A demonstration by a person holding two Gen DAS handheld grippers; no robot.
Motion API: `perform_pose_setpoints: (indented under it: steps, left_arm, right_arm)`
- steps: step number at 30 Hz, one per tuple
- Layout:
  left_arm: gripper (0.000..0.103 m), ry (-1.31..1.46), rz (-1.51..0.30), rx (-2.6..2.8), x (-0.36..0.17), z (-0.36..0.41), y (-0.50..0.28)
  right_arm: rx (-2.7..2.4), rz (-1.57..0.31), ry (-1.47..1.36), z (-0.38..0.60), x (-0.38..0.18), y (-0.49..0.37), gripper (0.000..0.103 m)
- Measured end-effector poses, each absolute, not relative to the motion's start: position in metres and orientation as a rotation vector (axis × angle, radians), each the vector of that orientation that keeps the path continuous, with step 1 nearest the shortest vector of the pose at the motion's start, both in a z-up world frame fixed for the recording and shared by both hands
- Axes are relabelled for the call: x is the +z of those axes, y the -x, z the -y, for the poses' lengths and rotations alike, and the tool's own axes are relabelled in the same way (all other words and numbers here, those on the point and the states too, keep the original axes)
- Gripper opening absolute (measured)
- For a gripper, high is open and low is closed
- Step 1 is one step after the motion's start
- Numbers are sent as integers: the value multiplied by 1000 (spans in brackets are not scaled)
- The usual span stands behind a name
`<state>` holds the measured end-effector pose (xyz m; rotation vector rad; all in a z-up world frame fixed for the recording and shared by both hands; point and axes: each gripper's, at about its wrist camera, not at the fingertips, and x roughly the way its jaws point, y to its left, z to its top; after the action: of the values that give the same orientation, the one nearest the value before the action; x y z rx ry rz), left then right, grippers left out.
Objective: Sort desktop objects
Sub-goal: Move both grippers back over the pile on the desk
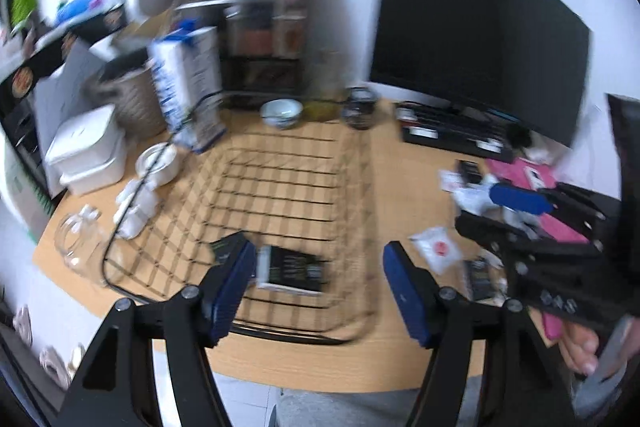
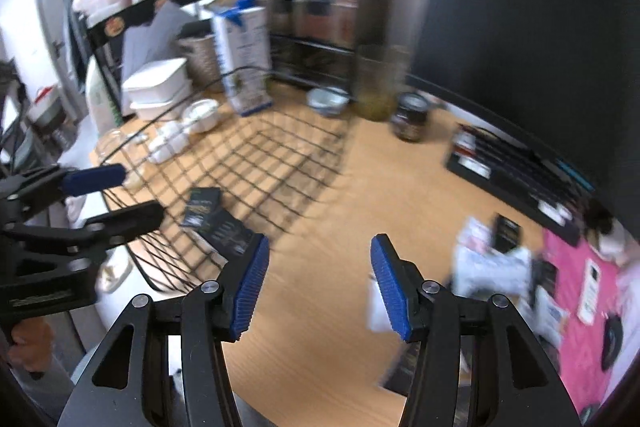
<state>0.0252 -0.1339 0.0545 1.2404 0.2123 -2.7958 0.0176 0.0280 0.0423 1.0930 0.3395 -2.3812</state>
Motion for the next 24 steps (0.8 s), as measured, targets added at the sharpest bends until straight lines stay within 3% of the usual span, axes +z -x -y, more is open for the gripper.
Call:
perform_pose_setpoints:
  steps: [6, 13, 24]
  left_arm:
    - [72, -1334, -102, -2909, 50, 68, -18]
    - [72, -1560, 32, -2943, 7, -9, 8]
    - [72, -1718, 87, -2857, -33, -35, 33]
  right_arm:
    - [-2465, -261, -1208, -101, 24, -21, 55]
    - [-2494, -174, -1434, -171, -32, -25, 55]
    - [-2430, -211, -1496, -176, -71, -29, 56]
